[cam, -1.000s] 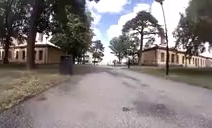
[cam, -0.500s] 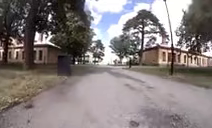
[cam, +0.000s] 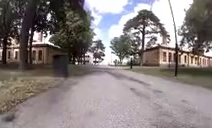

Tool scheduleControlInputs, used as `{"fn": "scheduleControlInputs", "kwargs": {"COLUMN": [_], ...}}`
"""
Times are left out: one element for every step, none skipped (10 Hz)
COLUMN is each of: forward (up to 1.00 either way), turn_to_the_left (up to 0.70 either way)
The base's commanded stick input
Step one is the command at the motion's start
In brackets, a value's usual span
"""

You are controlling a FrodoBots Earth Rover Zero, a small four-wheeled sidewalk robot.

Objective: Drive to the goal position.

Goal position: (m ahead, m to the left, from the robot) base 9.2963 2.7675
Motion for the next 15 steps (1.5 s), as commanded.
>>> {"fn": "scheduleControlInputs", "kwargs": {"forward": [0.7, 0.7, 0.7, 0.7, 0.7, 0.7, 0.7, 0.7, 0.7, 0.7, 0.7, 0.7, 0.7, 0.7, 0.7], "turn_to_the_left": [0.0, 0.0, 0.0, 0.0, 0.0, 0.0, 0.0, 0.0, 0.0, 0.0, 0.0, 0.0, 0.0, 0.0, 0.0]}}
